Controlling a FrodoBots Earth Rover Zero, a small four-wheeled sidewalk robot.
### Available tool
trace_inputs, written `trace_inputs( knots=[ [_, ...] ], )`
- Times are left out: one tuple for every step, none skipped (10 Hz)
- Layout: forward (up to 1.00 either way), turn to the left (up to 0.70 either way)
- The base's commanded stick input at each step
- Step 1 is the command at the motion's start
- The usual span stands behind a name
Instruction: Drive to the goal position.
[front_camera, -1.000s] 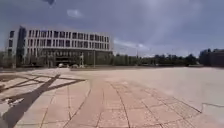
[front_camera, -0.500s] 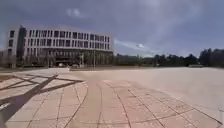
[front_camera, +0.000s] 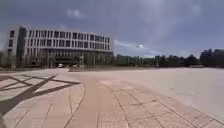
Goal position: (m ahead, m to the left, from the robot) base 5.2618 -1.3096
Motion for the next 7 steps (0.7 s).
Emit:
trace_inputs(
  knots=[
    [0.7,-0.35],
    [0.7,-0.13],
    [0.7,-0.29],
    [0.7,-0.35],
    [0.7,-0.35],
    [0.7,-0.33],
    [0.7,0.0]
  ],
)
